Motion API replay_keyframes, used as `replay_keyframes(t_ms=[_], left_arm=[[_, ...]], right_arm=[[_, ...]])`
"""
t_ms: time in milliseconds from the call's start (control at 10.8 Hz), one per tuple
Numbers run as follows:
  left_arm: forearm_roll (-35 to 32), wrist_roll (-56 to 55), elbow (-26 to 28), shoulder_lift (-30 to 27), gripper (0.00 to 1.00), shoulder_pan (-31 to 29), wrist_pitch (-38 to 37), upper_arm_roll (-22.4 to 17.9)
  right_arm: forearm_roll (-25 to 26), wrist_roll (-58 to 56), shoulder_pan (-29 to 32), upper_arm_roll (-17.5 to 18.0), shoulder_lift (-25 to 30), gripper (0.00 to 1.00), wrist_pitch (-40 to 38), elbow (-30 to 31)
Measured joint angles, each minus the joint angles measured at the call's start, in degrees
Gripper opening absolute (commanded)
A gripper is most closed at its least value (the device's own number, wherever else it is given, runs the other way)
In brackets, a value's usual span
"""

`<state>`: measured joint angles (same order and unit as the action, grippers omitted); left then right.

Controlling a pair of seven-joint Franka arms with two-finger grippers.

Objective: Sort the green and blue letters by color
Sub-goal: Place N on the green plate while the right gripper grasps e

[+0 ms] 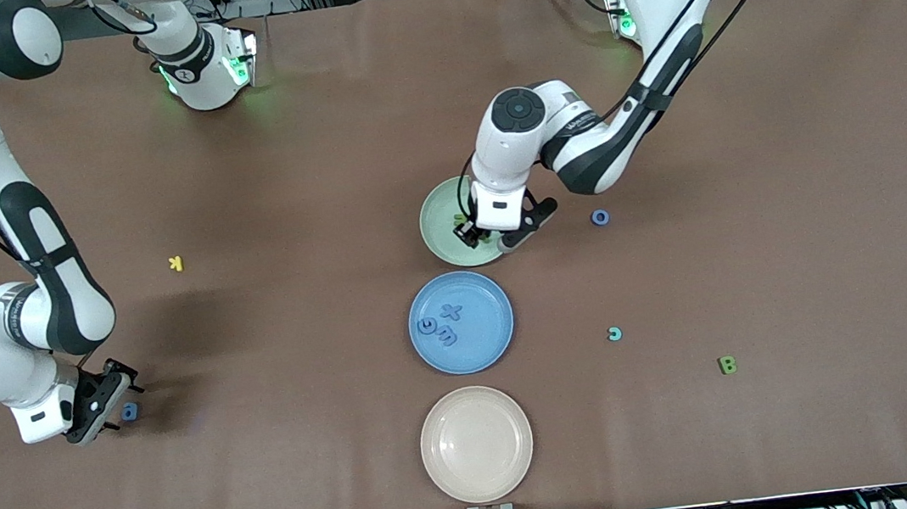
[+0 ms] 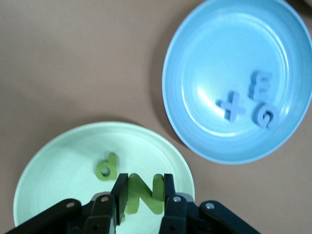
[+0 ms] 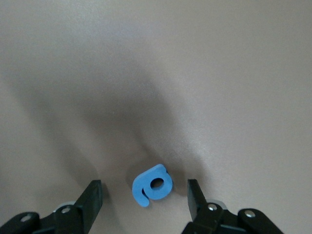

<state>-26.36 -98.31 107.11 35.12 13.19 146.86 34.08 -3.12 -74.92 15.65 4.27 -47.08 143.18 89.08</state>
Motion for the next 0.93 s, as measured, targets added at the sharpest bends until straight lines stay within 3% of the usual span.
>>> replay_keyframes(t_ms=[93,465,651,930], left_arm=[[0.00,0.00,-0.25,0.36,1.00,0.57,-0.01,-0.01],[0.00,0.89,-0.29,1.98,1.00,2.17,-0.46,-0.13],[0.00,0.93,-1.01,1.91,1.00,1.95,-0.47,-2.42],[0.00,5.28,-3.68,1.26,1.00,0.37,-0.46,-10.34]], right_arm=[[-0.58,0.05,0.05,0.01,-0.20,0.59,-0.05,-0.01],[-1.54,0.97,0.06,0.08,-0.22,0.05,-0.79,-0.52],[-2.60,2.60,0.07,0.07,-0.11,0.00,-2.51,-1.67],[-2.94,10.78,-0.01,0.37,-0.97,0.00,-8.38,-3.94]])
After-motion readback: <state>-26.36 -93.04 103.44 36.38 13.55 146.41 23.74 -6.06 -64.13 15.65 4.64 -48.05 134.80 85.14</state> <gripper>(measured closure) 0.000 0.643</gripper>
